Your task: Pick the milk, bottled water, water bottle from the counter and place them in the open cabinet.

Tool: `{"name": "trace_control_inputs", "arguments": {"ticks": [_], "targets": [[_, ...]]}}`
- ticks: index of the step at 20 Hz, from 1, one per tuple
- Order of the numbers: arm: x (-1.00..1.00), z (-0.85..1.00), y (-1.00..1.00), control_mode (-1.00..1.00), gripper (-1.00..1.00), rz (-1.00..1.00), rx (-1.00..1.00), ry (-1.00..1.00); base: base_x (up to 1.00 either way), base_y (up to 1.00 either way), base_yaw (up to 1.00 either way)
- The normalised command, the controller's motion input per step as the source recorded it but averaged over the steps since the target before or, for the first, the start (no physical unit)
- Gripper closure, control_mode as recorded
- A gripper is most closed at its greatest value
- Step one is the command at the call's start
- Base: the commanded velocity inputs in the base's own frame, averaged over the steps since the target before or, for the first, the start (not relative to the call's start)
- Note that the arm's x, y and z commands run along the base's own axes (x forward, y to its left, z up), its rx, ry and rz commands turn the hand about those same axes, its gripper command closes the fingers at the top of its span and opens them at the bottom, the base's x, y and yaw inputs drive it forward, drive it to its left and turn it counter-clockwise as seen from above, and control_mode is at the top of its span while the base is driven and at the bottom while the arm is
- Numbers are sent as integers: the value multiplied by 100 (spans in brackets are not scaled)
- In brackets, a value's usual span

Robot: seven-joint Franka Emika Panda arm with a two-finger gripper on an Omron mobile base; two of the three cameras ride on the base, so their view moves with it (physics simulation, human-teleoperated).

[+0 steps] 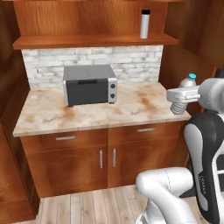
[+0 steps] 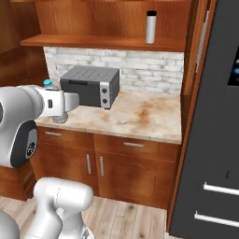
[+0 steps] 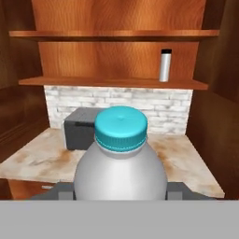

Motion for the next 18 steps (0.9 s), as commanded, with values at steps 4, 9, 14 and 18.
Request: {"name": "trace_control_inputs", "arguments": {"ticks": [4, 9, 14, 18], "targets": [[0, 0, 0, 100, 100, 0, 0, 0, 57, 24, -18], [0, 0, 0, 100, 100, 0, 0, 0, 59, 34, -18], [0, 0, 0, 100, 100, 0, 0, 0, 51, 43, -17], [0, 0, 0, 100, 100, 0, 0, 0, 42, 41, -16]]}}
